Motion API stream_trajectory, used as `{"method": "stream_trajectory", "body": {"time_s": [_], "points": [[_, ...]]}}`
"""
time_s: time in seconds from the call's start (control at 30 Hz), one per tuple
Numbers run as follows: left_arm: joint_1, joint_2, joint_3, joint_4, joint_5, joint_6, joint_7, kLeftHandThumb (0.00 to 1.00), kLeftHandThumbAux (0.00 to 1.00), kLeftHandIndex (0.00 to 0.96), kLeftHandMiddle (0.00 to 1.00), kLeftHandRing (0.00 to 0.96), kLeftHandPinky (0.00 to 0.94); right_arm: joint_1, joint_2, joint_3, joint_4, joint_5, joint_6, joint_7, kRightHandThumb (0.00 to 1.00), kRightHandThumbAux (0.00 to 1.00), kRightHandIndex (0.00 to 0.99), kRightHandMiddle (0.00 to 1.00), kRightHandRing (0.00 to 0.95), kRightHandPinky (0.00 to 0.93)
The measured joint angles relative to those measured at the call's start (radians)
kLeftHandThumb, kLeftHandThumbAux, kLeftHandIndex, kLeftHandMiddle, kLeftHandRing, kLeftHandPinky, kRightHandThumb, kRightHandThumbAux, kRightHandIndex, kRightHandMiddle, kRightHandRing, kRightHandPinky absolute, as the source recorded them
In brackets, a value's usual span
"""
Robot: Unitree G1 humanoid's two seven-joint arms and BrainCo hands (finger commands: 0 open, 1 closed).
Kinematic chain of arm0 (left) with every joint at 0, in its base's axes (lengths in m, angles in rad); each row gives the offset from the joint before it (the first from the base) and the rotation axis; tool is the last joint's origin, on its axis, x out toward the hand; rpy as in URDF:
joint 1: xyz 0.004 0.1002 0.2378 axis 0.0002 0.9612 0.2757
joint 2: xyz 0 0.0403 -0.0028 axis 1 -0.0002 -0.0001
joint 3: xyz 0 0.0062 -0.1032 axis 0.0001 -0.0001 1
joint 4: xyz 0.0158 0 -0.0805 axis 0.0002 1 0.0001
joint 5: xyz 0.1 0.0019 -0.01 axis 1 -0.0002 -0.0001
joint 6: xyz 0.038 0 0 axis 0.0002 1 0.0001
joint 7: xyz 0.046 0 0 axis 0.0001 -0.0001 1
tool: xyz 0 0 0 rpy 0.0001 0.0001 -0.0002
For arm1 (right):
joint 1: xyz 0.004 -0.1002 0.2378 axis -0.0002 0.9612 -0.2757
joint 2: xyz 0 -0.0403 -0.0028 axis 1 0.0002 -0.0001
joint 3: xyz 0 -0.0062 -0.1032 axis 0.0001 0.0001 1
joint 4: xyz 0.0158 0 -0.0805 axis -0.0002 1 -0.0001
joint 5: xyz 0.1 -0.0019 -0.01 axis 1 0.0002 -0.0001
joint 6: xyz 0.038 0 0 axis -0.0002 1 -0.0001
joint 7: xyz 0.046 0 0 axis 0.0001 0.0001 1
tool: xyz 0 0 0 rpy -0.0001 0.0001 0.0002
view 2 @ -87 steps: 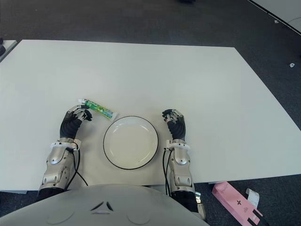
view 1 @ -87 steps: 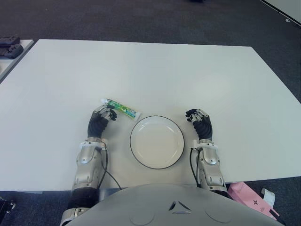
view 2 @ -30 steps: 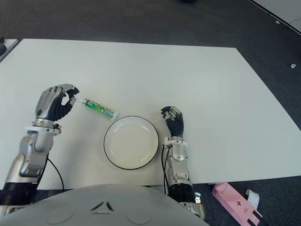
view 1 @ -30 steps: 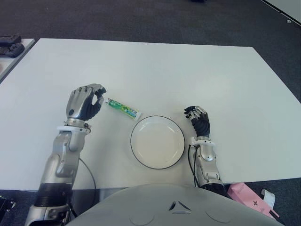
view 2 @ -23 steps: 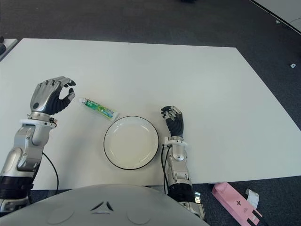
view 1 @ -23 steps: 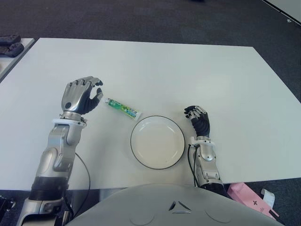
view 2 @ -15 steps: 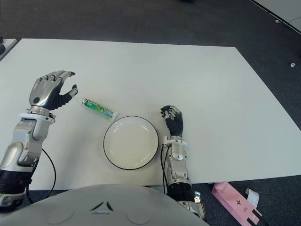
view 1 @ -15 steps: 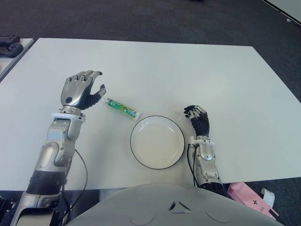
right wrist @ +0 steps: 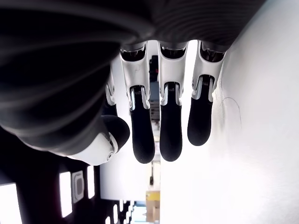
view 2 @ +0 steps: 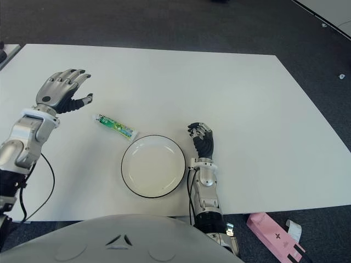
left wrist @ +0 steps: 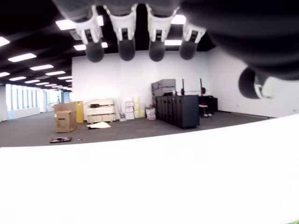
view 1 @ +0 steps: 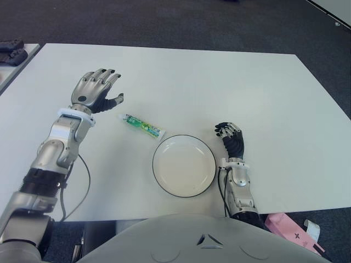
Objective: Put the toothpaste on the table into the plate.
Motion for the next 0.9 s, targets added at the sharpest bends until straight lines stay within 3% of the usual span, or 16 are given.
{"method": "stream_trajectory", "body": {"time_s": [0.6,0.9], "points": [[-0.164,0.113,-0.228,0.251,0.023,-0.236,-0.054,0.475,0.167,0.000,0.000,0.000,0.000,0.005,0.000,0.003,-0.034,-0.006,0.039,-0.025,0.710,0.729,0.425,0.454,0.433,0.429],[-0.230,0.121,-0.306,0.318,0.028,-0.341,-0.065,0.469,0.149,0.000,0.000,0.000,0.000,0.011,-0.001,0.003,-0.043,-0.006,0.043,-0.026,0.710,0.729,0.424,0.452,0.433,0.429]]}}
